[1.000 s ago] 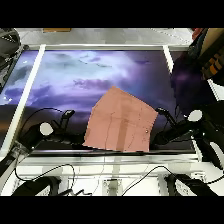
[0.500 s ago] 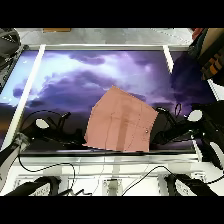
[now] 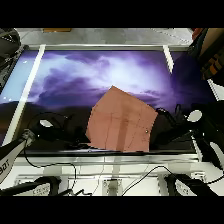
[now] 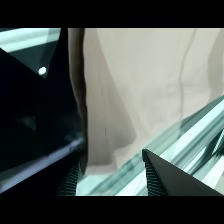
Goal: Fold the clothes and pants, and hang the long-sleeved shirts on hangers.
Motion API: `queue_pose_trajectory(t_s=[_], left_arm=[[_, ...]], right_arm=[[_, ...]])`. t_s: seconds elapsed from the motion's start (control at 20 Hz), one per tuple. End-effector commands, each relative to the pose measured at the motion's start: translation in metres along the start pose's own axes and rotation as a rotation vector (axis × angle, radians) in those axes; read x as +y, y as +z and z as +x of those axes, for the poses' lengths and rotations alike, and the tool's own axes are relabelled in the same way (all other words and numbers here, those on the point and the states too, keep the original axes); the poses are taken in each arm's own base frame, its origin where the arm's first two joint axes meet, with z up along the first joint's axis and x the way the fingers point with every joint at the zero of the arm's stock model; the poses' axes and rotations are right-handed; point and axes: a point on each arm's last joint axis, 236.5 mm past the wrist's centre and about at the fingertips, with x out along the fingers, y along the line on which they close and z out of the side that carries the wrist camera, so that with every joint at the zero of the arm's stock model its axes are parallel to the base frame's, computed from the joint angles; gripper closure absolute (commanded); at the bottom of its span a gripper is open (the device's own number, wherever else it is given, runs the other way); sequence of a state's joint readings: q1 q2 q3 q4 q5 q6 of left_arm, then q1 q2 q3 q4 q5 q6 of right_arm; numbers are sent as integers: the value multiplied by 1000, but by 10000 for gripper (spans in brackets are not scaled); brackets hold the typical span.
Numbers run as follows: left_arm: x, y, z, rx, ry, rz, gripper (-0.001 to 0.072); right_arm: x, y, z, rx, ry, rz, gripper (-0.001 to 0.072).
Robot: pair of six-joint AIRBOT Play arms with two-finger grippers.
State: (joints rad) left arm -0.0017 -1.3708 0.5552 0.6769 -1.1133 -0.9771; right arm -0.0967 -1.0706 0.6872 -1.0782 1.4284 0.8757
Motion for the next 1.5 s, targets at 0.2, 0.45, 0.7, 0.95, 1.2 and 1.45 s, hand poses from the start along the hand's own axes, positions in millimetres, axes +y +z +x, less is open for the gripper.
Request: queue_pose_trajectory(t_s=[0.2,0.45,0.7,0.95,1.2,1.45], left_arm=[[0,18,1,-72,-10,3,279],[0,18,2,-72,-9,4,132],[0,18,2,-72,-10,4,106],[0,18,2,-72,-9,4,107],[1,19,1,-75,-9,2,108],[1,19,1,-77,-8,2,107]], right_arm=[[-6,-29,32,-37,110,245,700],[-2,-3,57,-235,232,559,561],[-24,-10,63,-227,153,730,285],[-22,-16,80,-155,212,793,328],[0,-7,90,-134,373,718,420],[24,-20,85,-61,455,628,362]])
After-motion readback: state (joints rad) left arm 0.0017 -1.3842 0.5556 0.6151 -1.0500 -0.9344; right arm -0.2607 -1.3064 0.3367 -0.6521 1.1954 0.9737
